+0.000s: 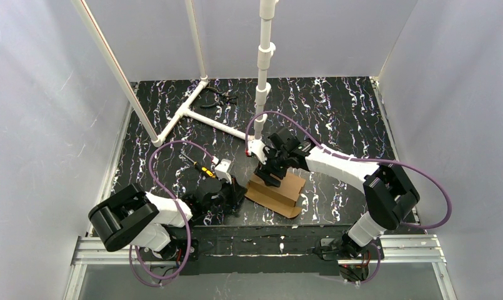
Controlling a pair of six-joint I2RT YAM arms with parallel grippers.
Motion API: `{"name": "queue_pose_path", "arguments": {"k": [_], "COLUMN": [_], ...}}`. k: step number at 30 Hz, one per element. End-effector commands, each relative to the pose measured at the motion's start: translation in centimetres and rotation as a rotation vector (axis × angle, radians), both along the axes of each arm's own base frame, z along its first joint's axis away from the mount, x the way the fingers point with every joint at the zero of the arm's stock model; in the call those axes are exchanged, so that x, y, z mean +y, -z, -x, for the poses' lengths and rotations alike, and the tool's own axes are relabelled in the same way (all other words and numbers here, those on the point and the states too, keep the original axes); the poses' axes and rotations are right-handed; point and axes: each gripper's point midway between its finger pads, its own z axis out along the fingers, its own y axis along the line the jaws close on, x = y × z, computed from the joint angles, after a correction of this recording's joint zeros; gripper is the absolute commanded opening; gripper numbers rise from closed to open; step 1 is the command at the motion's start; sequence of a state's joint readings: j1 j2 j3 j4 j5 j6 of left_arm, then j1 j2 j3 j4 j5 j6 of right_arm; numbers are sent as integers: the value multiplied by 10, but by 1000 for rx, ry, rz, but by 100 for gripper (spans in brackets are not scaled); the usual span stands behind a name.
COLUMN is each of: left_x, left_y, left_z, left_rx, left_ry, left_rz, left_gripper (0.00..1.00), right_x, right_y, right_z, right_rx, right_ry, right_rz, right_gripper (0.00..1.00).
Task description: Fold the paper box
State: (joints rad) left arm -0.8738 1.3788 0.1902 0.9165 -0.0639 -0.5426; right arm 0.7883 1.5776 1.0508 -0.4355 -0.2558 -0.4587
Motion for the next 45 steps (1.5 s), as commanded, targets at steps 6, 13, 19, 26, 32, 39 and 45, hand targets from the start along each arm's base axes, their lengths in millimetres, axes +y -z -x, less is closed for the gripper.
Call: {"name": "queue_pose_path", "arguments": {"k": [6,13,19,26,32,39,45], "left_x": [-4,-1,9,9,1,0,0], "left_y": [-22,-19,-7,1,-7,-12,-15], "left_z": [2,8,11,14,12,9,7], "left_rx": [-106,-145,-113,-50,-97,-122,-135], "left_ry": [63,116,84,58,114,133,159], "left_rz": [5,-31,-51,-26,-33,-75,-126], "left_gripper": [0,0,0,0,0,0,0], "right_x": [-7,-8,-12,-13,-12,-11,-11], "right_y": [18,23,29,35,36,36,37], "right_z": [-13,-15,-19,-19,-16,-14,-13], "right_rx": [-45,-37,-41,-28,-10,-5,1], "right_ry": [70,86,112,122,112,104,97], "right_rz": [63,85,112,134,128,125,129], "right_gripper": [71,71,71,69,69,69,69]}}
